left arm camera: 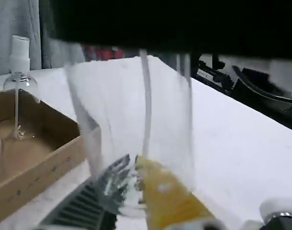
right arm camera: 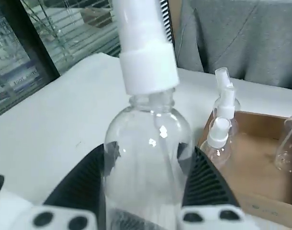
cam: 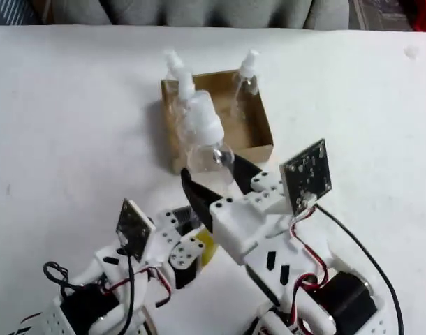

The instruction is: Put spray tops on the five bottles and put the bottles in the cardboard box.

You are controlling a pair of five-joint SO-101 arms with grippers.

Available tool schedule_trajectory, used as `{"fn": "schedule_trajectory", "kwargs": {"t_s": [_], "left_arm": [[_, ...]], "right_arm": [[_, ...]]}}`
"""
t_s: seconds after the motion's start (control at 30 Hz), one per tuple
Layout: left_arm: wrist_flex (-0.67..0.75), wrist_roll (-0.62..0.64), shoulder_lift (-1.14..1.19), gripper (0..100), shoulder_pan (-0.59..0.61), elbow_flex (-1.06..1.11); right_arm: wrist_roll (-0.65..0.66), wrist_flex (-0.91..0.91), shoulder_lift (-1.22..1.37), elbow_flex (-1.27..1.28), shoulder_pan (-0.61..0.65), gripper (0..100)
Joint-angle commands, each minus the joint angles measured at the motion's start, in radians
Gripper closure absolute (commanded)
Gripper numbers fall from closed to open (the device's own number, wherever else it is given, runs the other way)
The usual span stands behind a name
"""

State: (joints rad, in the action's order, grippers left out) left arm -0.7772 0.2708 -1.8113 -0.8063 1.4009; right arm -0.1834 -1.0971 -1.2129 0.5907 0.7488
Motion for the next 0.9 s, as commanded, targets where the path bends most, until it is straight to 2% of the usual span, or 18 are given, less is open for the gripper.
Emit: {"fn": "schedule_trajectory", "kwargs": {"t_s": [0.0,0.17,0.33,0.47,0.7,0.87], "left_arm": [[0.080,-0.006,-0.019,98,0.056,-0.009],[0.075,-0.003,-0.019,98,0.036,-0.015],[0.009,-0.011,-0.019,98,-0.068,-0.017],[0.009,-0.012,-0.019,98,-0.093,-0.017],[0.094,-0.012,-0.019,98,-0.091,-0.011],[0.097,-0.012,-0.019,98,-0.090,-0.008]], "right_arm": [[0.028,-0.059,-0.028,-0.035,-0.001,98.1],[0.058,-0.033,-0.054,-0.035,-0.073,98.1],[0.054,0.108,0.012,-0.029,-0.185,98.1],[0.052,0.166,0.124,-0.031,-0.180,98.1],[0.015,0.180,0.254,-0.031,-0.125,98.1],[0.012,0.054,0.237,-0.078,-0.079,98.1]]}}
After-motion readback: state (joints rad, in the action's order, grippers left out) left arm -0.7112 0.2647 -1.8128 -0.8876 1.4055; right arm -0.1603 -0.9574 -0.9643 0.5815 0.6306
